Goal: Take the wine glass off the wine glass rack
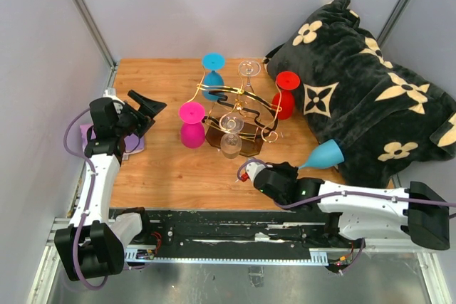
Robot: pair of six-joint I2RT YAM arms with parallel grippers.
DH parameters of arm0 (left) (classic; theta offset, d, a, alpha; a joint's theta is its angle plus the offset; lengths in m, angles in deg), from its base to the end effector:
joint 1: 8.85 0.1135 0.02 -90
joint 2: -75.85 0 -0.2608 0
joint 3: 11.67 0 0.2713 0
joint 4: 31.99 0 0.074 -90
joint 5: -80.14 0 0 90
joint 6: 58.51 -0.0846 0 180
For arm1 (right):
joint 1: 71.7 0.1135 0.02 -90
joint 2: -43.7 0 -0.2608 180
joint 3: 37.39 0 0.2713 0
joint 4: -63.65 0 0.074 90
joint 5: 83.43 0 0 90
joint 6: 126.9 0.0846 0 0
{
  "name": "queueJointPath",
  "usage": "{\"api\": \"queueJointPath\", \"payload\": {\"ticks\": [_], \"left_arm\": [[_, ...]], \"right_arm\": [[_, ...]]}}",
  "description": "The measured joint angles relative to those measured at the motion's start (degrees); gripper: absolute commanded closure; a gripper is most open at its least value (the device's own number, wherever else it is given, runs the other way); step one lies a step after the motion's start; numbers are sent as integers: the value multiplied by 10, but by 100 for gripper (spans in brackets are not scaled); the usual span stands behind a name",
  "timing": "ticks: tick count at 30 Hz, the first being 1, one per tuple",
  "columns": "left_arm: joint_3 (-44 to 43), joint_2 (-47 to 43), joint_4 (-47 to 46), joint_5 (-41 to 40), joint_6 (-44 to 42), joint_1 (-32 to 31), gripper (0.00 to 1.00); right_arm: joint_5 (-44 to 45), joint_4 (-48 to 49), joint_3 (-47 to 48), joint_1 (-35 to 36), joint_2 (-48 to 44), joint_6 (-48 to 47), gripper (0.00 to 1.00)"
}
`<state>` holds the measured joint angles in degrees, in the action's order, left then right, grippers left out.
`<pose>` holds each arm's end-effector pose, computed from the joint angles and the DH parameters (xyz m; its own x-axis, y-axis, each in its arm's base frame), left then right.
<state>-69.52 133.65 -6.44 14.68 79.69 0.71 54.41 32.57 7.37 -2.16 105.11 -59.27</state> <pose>0.2904 0.0133 0.2694 -0.4459 -0.7628 -0.4683 -0.1708 0.5861 -0.7920 0.1437 0.2058 0.1680 -0.0662 -0.9082 -0.4132 -0.5188 0.3851 -0.7632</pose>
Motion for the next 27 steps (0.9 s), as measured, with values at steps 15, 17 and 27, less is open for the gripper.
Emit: {"api": "queueJointPath", "payload": {"ticks": [15, 17, 27], "left_arm": [[9, 8, -8, 8, 0, 0, 4], [9, 10, -8, 8, 0, 0, 4], [10, 12, -12, 8, 0, 0, 4]], "right_arm": [[34, -66, 132, 67, 211, 182, 99], [53, -69, 132, 75, 233, 188, 99], [110, -42, 87, 76, 250, 191, 95]]}}
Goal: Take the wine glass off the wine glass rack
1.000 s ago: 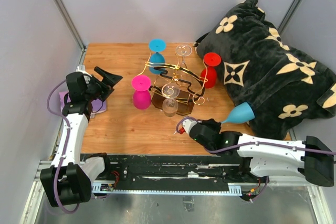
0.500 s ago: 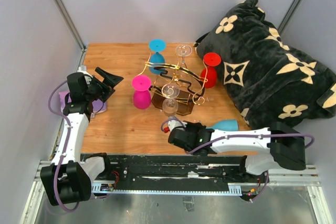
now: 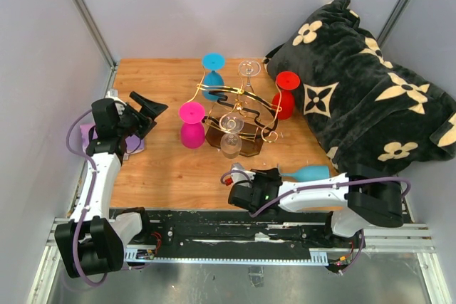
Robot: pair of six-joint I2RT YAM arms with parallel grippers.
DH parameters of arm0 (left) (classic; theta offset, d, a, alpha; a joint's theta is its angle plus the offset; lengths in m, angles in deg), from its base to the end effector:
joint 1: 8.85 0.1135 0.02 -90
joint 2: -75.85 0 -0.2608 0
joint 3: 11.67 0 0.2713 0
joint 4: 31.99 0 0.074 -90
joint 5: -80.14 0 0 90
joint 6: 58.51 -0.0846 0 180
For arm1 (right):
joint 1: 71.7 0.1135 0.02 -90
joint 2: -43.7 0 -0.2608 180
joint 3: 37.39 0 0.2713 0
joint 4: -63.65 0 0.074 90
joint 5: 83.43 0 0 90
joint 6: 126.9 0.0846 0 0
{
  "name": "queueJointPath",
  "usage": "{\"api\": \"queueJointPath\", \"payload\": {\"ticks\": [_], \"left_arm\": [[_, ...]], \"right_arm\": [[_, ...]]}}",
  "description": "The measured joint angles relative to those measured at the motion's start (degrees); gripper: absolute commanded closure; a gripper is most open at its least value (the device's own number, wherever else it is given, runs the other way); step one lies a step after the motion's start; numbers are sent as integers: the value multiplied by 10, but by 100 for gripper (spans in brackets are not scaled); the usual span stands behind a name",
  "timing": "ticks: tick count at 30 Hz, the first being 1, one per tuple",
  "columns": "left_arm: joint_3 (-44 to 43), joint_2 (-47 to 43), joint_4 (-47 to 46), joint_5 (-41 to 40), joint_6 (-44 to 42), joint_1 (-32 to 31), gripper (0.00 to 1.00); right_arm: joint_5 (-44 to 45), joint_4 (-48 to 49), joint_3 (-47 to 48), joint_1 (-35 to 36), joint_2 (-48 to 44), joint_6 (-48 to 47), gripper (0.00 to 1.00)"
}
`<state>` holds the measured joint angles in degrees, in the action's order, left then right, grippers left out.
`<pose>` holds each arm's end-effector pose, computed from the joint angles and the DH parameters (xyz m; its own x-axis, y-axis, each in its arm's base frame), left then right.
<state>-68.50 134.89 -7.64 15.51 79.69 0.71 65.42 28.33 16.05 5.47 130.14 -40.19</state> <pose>0.2935 0.0127 0.2594 -0.4638 -0.7612 -0.4534 -0.1768 0.5810 -0.7945 0.1316 0.2519 0.1166 -0.1811 -0.9289 -0.3232 -0.4453 0.3704 -0.8152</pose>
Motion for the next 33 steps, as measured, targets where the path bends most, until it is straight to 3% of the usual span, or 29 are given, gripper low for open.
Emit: {"api": "queueJointPath", "payload": {"ticks": [4, 10, 16, 19, 27, 33], "left_arm": [[4, 2, -2, 0, -2, 0, 4], [5, 3, -3, 0, -4, 0, 4], [5, 5, -3, 0, -4, 0, 4], [5, 6, -4, 0, -4, 0, 4], [14, 7, -8, 0, -4, 0, 4], [16, 7, -8, 0, -4, 0, 4]], "right_arm": [[2, -16, 4, 0, -25, 38, 80], [-16, -74, 55, 0, -87, 124, 65], [-60, -110, 68, -10, -123, 200, 58], [-95, -112, 62, -50, -124, 227, 56], [-168, -1, -37, -178, -130, 225, 51], [-209, 113, -66, -196, -122, 210, 51]]}}
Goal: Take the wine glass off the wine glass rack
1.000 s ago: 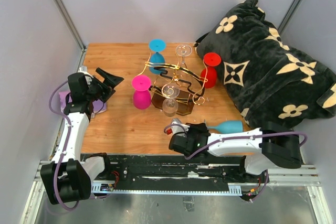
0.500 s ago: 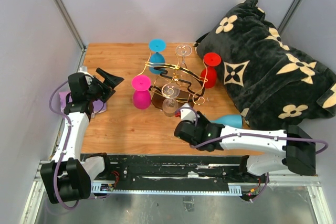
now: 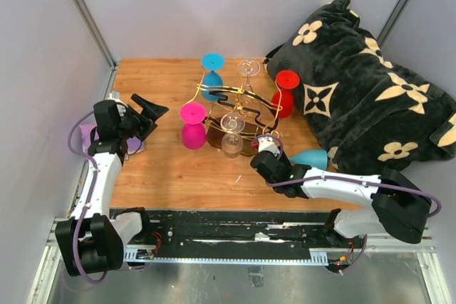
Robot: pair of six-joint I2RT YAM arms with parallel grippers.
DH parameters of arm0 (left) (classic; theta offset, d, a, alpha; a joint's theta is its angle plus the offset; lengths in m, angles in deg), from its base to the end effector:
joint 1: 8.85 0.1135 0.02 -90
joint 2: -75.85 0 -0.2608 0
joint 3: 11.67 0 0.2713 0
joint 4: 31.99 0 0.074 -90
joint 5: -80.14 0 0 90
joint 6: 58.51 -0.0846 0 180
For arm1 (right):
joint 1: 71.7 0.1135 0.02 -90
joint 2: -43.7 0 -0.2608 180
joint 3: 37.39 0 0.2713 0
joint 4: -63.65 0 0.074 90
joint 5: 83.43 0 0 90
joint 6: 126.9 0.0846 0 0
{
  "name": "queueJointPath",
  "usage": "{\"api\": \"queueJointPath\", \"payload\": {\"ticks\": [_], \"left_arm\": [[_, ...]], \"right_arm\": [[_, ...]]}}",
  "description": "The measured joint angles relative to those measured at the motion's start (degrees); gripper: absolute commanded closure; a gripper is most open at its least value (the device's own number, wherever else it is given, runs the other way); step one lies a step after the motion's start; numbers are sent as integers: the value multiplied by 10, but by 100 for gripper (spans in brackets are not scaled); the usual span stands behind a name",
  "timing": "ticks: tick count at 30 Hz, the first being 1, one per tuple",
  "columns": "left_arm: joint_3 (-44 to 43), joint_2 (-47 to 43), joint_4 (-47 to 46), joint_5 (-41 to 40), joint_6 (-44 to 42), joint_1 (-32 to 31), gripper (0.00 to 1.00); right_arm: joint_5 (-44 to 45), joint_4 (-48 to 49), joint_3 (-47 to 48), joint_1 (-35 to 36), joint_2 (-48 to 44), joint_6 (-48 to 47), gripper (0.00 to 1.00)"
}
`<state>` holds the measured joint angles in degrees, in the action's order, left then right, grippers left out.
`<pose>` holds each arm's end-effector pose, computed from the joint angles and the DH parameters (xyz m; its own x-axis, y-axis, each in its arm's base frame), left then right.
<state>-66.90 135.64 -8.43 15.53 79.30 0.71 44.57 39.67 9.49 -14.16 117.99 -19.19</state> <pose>0.2939 0.0127 0.2464 -0.4773 -0.7592 -0.4426 -0.1947 0.5825 -0.7892 0.1932 0.2066 0.1297 -0.5391 -0.4008 -0.7408 -0.3094 0.9123 -0.2685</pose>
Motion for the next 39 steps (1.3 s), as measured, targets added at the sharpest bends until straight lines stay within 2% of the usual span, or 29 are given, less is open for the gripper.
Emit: {"api": "queueJointPath", "payload": {"ticks": [6, 11, 20, 24, 30, 33, 39], "left_arm": [[0, 0, 0, 0, -5, 0, 4], [2, 0, 0, 1, -4, 0, 4], [2, 0, 0, 3, -7, 0, 4], [2, 0, 0, 5, -9, 0, 4], [2, 0, 0, 5, -10, 0, 4], [2, 0, 0, 8, -10, 0, 4], [2, 0, 0, 9, -10, 0, 4]], "right_arm": [[-23, 24, 1, 0, -4, 2, 48], [-9, 25, 2, -1, 2, 6, 45], [57, 102, 11, -3, 80, 37, 49], [77, 128, 11, -7, 93, 39, 57], [81, 138, 11, -22, 96, 40, 94], [80, 133, 13, -22, 96, 43, 99], [72, 85, 28, -22, 92, 57, 99]]}}
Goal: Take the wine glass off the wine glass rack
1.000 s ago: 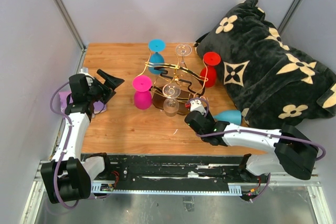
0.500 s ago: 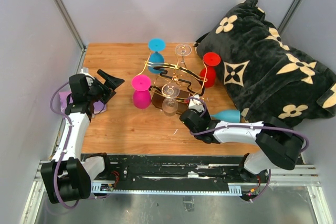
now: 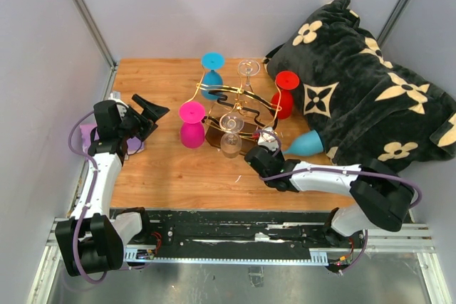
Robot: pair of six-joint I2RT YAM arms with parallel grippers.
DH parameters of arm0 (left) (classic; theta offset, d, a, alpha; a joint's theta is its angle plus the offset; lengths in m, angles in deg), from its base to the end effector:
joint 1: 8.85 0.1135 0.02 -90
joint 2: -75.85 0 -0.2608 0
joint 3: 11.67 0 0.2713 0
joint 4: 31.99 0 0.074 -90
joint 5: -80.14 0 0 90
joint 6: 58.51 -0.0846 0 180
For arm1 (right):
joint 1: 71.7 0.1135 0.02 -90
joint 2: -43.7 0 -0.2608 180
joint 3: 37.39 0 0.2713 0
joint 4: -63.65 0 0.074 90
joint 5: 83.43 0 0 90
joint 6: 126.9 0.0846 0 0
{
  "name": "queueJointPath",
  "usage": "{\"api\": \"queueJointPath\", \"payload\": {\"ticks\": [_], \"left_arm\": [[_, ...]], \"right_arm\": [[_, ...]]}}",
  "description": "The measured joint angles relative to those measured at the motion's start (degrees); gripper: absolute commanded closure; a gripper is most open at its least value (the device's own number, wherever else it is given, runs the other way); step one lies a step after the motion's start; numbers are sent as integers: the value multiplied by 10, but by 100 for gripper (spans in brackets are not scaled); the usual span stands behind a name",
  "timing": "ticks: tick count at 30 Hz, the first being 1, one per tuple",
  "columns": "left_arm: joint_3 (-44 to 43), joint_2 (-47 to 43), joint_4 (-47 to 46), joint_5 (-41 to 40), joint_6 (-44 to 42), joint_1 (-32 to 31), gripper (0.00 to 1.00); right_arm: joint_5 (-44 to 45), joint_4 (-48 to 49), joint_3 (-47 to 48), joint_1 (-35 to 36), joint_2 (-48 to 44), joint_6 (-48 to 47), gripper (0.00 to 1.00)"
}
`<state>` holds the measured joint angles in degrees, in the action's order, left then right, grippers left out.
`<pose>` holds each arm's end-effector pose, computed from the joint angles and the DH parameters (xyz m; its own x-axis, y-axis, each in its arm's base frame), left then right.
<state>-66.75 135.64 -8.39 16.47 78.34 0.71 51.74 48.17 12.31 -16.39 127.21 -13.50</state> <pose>0.2933 0.0113 0.2456 -0.4922 -0.7460 -0.4487 -0.1796 0.5913 -0.7862 0.2218 0.2151 0.1204 -0.5216 -0.2616 -0.8121 -0.1191 0.9648 -0.2343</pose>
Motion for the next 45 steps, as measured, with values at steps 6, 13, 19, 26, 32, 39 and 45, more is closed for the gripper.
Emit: {"api": "queueJointPath", "payload": {"ticks": [6, 13, 19, 26, 32, 39, 45], "left_arm": [[0, 0, 0, 2, 1, 0, 4], [1, 0, 0, 6, 1, 0, 4], [8, 0, 0, 6, -2, 0, 4], [16, -1, 0, 7, -3, 0, 4], [16, 0, 0, 7, -3, -1, 4], [16, 0, 0, 7, -3, -1, 4], [16, 0, 0, 6, -3, -1, 4]], "right_arm": [[-1, -109, 26, 15, -14, 23, 99], [36, -246, 132, 65, 89, 102, 99], [124, -353, 267, 128, 267, 188, 99], [182, -423, 195, 168, 303, 222, 99], [183, -483, 161, 171, 323, 259, 99], [183, -533, 185, 182, 373, 296, 96], [169, -547, 210, 182, 397, 310, 77]]}}
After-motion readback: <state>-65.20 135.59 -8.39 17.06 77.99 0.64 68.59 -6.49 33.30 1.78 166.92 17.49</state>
